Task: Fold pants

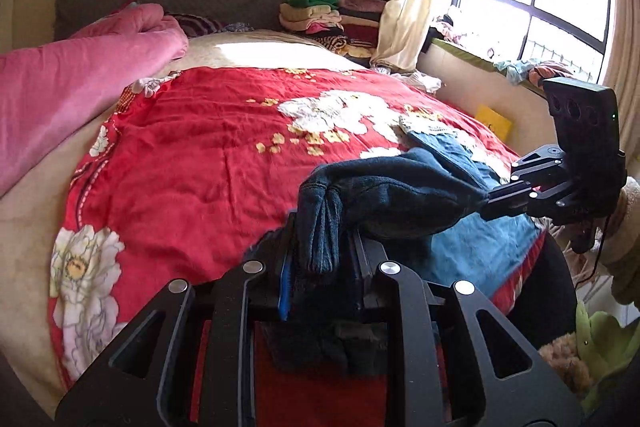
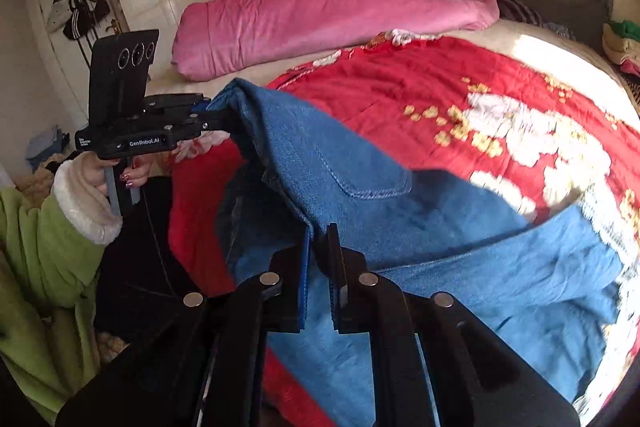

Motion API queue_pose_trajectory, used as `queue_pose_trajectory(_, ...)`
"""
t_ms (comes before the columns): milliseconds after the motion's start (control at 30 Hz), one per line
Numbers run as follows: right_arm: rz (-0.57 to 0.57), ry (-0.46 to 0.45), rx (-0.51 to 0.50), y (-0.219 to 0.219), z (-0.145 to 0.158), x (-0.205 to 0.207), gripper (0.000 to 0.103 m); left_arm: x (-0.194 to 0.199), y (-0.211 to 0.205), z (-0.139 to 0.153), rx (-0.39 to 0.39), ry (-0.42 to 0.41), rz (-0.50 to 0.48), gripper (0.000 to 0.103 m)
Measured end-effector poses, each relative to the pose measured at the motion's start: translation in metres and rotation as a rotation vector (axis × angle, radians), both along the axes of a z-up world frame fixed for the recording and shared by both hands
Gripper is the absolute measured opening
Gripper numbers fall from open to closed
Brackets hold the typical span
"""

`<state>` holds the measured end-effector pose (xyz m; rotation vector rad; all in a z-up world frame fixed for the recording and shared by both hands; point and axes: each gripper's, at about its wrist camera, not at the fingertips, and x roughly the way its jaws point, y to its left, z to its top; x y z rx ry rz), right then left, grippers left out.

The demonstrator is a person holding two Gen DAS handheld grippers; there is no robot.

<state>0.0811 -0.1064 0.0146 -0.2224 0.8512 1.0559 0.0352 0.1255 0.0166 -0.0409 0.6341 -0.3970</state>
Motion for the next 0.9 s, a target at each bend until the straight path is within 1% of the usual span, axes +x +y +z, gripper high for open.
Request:
queue_pose_trajectory(133, -0.001, 0.061, -0.001, 0.002, -0.028, -0.022, 0.007, -0.015, -0.001, -0.013, 0.035, 0.049, 0.012, 0.021)
queue_pose_trajectory(233, -0.007, 0.065, -0.013, 0.004, -0.040, -0.032, 0.008, -0.023, 0.004, -0.020, 0.040, 0.070, 0.043, 0.027)
queue_pose_trajectory(267, -0.015, 0.075, -0.016, 0.003, -0.044, -0.035, 0.008, -0.024, 0.008, -0.023, 0.041, 0.077, 0.074, 0.036)
queue_pose_trajectory(300, -0.021, 0.083, -0.022, 0.001, -0.047, -0.035, 0.008, -0.025, 0.012, -0.024, 0.043, 0.082, 0.105, 0.039)
queue_pose_trajectory(400, -0.037, 0.104, -0.017, -0.004, -0.054, -0.036, 0.008, -0.028, 0.021, -0.026, 0.021, 0.091, 0.154, 0.040)
queue_pose_trajectory(533, -0.041, 0.085, -0.038, -0.002, -0.059, -0.041, 0.008, -0.033, 0.030, -0.022, -0.003, 0.106, 0.230, 0.041)
queue_pose_trajectory(567, -0.047, 0.089, -0.039, -0.001, -0.060, -0.040, 0.008, -0.035, 0.033, -0.018, -0.011, 0.110, 0.253, 0.041)
queue_pose_trajectory(633, -0.047, 0.085, -0.050, 0.002, -0.064, -0.041, 0.008, -0.044, 0.033, -0.004, -0.036, 0.087, 0.272, 0.041)
queue_pose_trajectory(700, -0.050, 0.081, -0.061, 0.005, -0.067, -0.039, 0.008, -0.050, 0.025, 0.015, -0.030, 0.051, 0.284, 0.041)
queue_pose_trajectory(767, -0.057, 0.089, -0.065, 0.006, -0.071, -0.037, 0.009, -0.053, 0.008, 0.036, -0.014, 0.001, 0.257, 0.041)
queue_pose_trajectory(800, -0.060, 0.095, -0.060, 0.006, -0.072, -0.038, 0.011, -0.052, -0.002, 0.044, -0.028, -0.014, 0.228, 0.041)
queue_pose_trajectory(867, -0.064, 0.090, -0.060, 0.005, -0.072, -0.040, 0.011, -0.041, -0.027, 0.049, -0.066, -0.001, 0.152, 0.041)
queue_pose_trajectory(900, -0.067, 0.091, -0.058, 0.005, -0.072, -0.039, 0.011, -0.033, -0.042, 0.047, -0.067, 0.017, 0.114, 0.041)
